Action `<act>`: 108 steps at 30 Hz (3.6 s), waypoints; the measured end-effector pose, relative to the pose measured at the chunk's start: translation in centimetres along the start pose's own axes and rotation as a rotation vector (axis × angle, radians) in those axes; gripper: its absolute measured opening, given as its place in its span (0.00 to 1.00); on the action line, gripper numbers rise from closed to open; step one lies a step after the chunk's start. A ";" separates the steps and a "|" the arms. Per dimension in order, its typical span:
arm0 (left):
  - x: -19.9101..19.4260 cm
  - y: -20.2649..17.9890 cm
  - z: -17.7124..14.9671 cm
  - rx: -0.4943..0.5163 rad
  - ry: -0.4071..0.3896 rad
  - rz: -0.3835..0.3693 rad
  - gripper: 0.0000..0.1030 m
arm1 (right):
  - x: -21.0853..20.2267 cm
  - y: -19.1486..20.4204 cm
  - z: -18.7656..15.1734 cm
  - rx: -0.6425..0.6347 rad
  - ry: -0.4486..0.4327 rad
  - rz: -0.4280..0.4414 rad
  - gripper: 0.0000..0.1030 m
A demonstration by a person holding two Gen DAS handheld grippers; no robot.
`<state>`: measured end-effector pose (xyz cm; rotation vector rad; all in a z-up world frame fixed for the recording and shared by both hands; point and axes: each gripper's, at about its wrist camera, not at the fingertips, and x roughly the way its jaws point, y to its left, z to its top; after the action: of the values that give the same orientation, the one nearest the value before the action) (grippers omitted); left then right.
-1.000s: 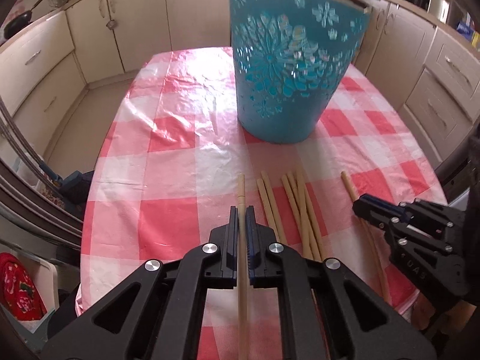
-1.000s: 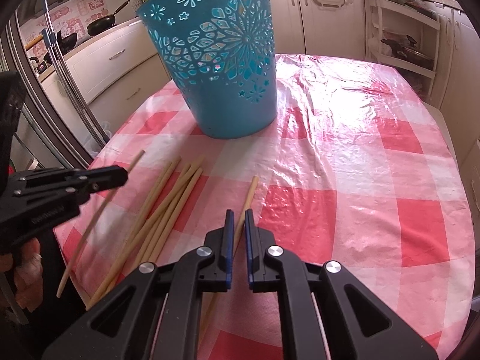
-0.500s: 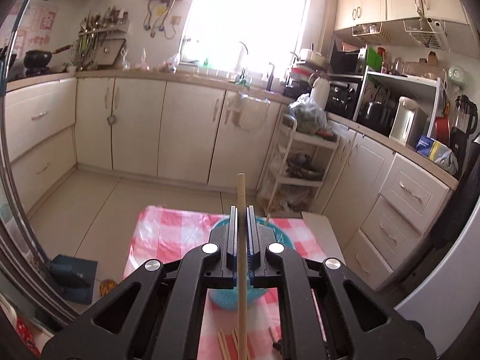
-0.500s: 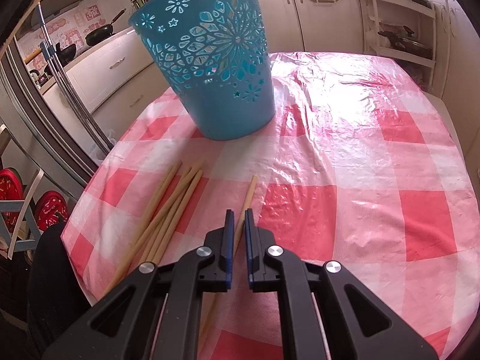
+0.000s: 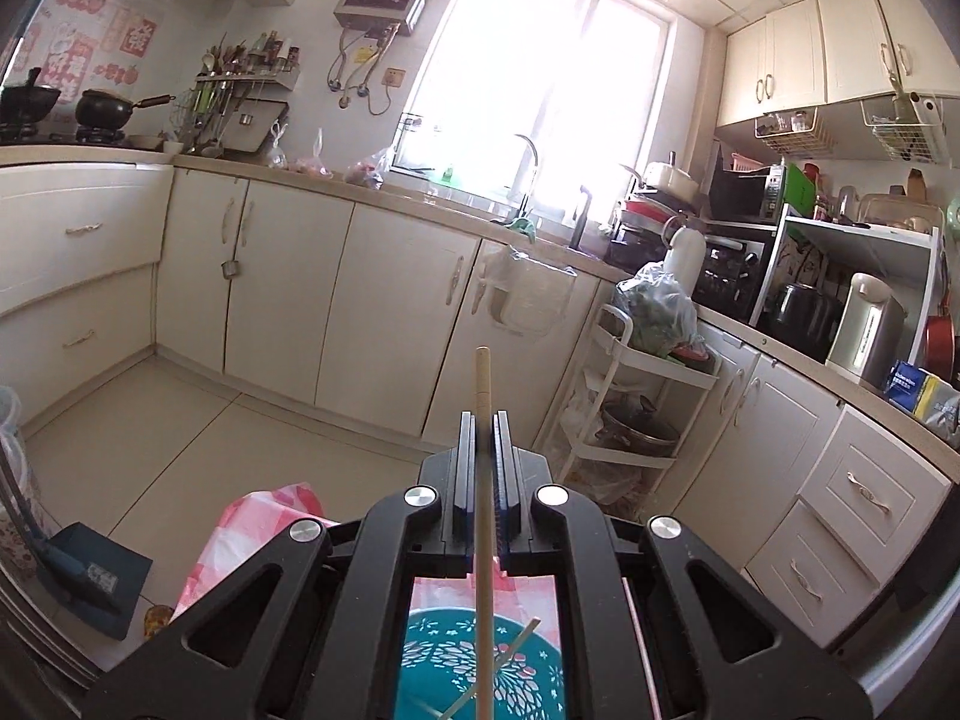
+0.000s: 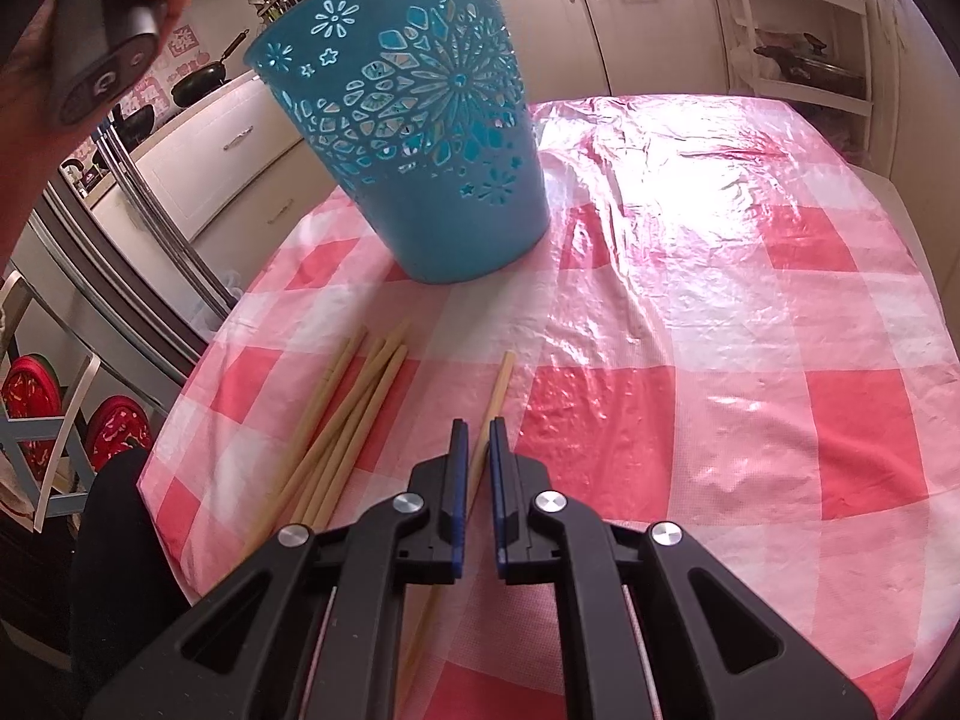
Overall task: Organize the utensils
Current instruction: 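Lift the chopstick with the left tool over the blue basket, then open the left tool to drop the chopstick into the basket, then lift the held chopstick with the right tool over the basket, then open the right tool to drop the chopstick into the basket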
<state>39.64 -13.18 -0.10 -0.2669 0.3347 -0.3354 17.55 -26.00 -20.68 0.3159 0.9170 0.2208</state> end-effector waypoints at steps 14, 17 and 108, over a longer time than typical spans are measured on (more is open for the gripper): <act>2.8 0.8 -5.2 0.049 0.128 0.031 0.05 | 0.1 -0.2 0.1 0.013 0.003 0.013 0.08; 2.0 1.1 -6.2 0.081 0.179 0.044 0.06 | 0.1 0.0 0.1 0.005 0.002 0.007 0.08; -14.7 10.8 -14.5 0.062 0.468 0.221 0.82 | -5.0 6.4 17.2 -0.027 -0.549 0.015 0.06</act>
<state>24.32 -0.93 -12.58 -0.0859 0.8065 -0.1864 28.04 -24.61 -4.91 0.3361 0.3690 0.1483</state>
